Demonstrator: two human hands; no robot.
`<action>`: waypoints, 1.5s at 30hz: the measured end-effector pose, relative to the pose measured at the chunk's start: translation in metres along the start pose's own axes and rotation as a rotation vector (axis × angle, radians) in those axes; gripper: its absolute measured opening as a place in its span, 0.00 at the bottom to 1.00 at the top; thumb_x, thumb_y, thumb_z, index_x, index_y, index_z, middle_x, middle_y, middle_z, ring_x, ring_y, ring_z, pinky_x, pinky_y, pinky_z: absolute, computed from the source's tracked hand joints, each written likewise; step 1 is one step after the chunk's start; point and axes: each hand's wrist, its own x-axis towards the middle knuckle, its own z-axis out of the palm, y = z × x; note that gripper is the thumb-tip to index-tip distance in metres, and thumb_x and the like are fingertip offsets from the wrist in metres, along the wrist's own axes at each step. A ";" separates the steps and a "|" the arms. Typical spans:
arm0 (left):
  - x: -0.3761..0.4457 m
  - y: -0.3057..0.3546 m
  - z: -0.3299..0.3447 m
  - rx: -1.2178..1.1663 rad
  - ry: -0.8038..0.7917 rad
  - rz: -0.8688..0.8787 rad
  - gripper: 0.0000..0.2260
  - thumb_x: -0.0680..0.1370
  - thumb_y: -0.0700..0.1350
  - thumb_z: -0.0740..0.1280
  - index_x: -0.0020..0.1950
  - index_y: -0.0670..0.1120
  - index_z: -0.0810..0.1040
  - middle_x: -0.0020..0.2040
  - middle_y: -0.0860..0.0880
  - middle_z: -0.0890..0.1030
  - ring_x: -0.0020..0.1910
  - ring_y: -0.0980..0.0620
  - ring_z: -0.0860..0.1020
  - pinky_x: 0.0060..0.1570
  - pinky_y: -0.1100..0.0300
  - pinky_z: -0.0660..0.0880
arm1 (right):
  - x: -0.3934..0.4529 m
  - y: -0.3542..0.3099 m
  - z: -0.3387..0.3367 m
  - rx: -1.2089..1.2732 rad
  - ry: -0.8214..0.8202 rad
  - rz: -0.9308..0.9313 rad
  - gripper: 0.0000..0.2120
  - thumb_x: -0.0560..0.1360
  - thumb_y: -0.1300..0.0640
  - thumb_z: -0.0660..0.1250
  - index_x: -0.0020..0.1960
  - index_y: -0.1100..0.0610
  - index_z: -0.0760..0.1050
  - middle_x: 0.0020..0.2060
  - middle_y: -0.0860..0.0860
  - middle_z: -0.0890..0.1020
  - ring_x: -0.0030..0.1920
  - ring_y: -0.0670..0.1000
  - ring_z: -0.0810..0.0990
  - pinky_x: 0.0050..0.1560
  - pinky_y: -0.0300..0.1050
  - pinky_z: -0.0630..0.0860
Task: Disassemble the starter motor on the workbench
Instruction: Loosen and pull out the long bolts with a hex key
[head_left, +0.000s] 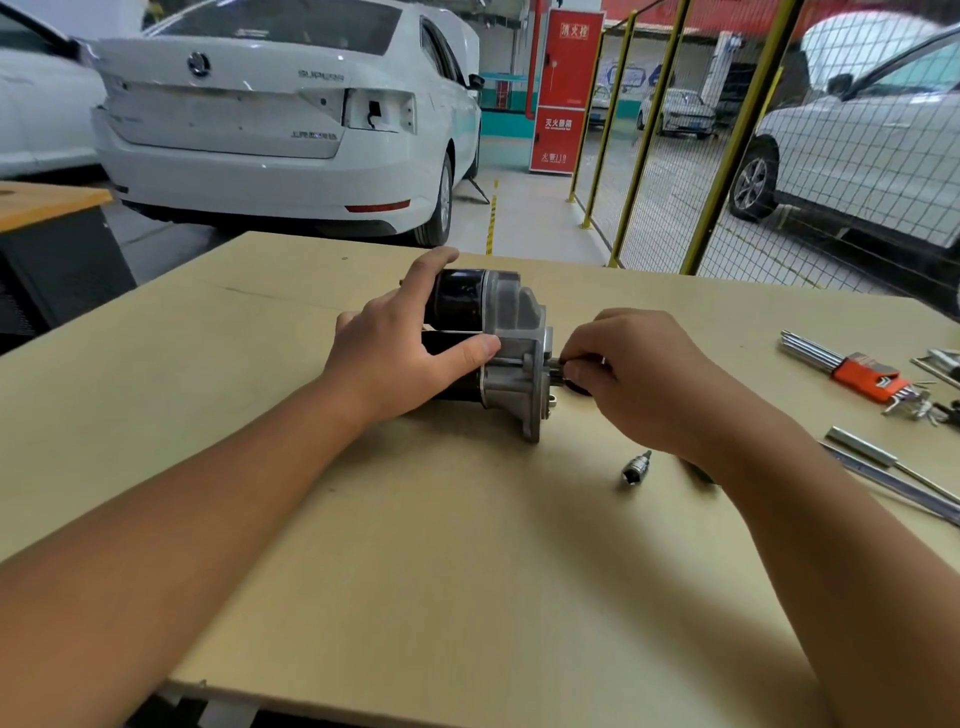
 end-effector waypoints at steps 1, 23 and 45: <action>0.000 0.000 -0.001 -0.001 -0.002 0.000 0.39 0.68 0.77 0.59 0.77 0.66 0.56 0.64 0.56 0.79 0.58 0.44 0.79 0.62 0.42 0.70 | 0.000 -0.001 0.001 -0.021 0.013 0.000 0.08 0.81 0.58 0.65 0.52 0.55 0.84 0.45 0.52 0.80 0.47 0.53 0.76 0.50 0.49 0.75; -0.001 0.005 -0.006 -0.061 -0.049 -0.008 0.38 0.70 0.75 0.59 0.77 0.66 0.57 0.63 0.54 0.80 0.58 0.43 0.79 0.64 0.37 0.73 | -0.001 0.003 -0.002 0.038 -0.038 -0.105 0.09 0.82 0.59 0.63 0.50 0.60 0.81 0.41 0.54 0.81 0.44 0.56 0.77 0.45 0.47 0.69; -0.002 0.010 -0.011 -0.128 -0.080 -0.055 0.36 0.67 0.71 0.62 0.75 0.66 0.60 0.59 0.54 0.80 0.56 0.44 0.79 0.65 0.39 0.72 | -0.002 0.001 0.003 -0.031 0.071 -0.035 0.07 0.81 0.54 0.66 0.49 0.54 0.82 0.40 0.51 0.84 0.44 0.57 0.79 0.45 0.54 0.78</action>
